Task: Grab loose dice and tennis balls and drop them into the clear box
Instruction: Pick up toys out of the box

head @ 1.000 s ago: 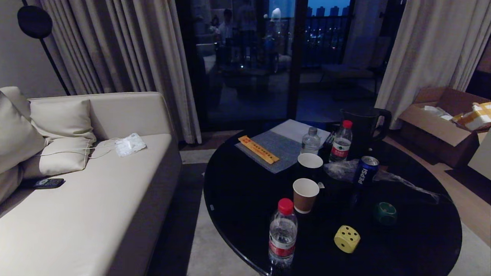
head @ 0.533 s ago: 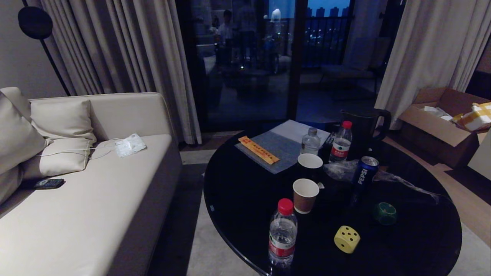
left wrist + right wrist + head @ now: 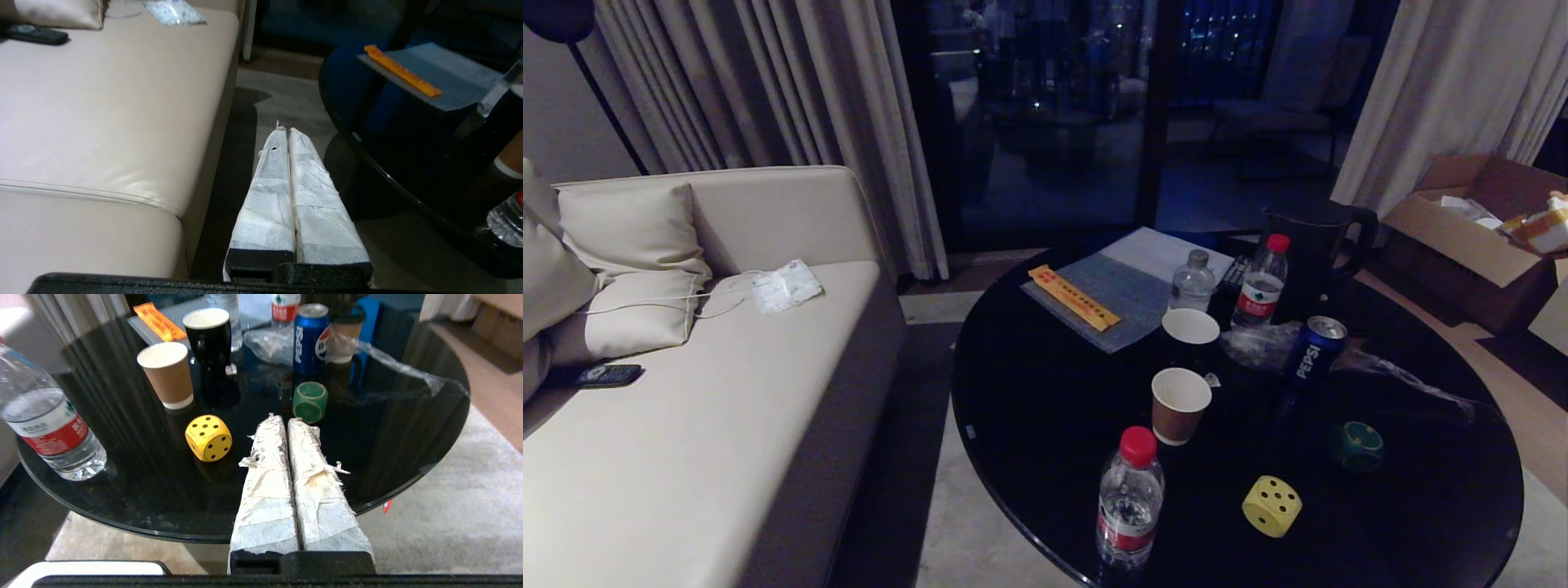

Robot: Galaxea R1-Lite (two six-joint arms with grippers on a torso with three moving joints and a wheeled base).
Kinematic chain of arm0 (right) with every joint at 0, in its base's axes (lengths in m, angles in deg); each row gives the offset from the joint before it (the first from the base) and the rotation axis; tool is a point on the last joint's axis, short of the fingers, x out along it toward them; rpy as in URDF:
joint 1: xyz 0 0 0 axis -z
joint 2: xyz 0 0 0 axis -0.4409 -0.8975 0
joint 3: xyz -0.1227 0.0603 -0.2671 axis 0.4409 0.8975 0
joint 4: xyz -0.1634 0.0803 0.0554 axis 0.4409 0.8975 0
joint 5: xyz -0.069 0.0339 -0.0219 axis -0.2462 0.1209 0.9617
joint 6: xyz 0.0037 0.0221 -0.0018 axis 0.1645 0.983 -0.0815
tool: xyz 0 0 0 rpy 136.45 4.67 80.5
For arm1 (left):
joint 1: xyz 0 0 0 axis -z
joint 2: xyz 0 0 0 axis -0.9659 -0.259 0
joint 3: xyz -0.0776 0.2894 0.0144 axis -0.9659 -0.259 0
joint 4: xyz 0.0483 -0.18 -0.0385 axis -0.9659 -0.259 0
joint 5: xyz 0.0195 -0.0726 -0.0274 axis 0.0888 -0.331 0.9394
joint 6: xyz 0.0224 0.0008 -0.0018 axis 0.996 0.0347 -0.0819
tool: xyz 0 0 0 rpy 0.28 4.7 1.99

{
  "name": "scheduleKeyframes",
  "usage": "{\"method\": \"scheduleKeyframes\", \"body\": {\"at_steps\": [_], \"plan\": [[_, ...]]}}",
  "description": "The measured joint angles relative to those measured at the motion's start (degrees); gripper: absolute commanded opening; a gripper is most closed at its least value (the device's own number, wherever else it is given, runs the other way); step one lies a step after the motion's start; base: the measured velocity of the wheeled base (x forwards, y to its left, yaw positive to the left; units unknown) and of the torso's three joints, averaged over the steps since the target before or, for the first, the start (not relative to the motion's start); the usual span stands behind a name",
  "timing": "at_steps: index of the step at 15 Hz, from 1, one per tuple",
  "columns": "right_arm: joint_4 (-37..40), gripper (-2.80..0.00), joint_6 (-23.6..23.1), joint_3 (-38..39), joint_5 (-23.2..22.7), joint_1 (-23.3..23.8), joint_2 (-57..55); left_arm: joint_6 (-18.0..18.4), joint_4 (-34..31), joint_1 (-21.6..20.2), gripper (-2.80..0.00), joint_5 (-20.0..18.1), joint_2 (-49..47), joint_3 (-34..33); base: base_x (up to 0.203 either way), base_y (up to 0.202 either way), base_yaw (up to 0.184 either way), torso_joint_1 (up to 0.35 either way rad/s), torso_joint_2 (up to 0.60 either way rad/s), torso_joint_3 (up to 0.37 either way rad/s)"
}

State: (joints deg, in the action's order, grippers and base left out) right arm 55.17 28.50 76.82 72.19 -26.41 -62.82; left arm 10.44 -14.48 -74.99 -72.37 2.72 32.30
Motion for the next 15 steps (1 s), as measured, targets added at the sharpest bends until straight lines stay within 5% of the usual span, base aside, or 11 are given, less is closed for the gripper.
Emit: {"method": "scheduleKeyframes", "body": {"at_steps": [15], "plan": [[0.1, -2.8, -1.1, 0.0, -0.2, 0.0, 0.0, 0.1, 0.0, 0.0, -2.8, 0.0, 0.0, 0.0, 0.0, 0.0, 0.0, 0.003, 0.0, -0.16]]}}
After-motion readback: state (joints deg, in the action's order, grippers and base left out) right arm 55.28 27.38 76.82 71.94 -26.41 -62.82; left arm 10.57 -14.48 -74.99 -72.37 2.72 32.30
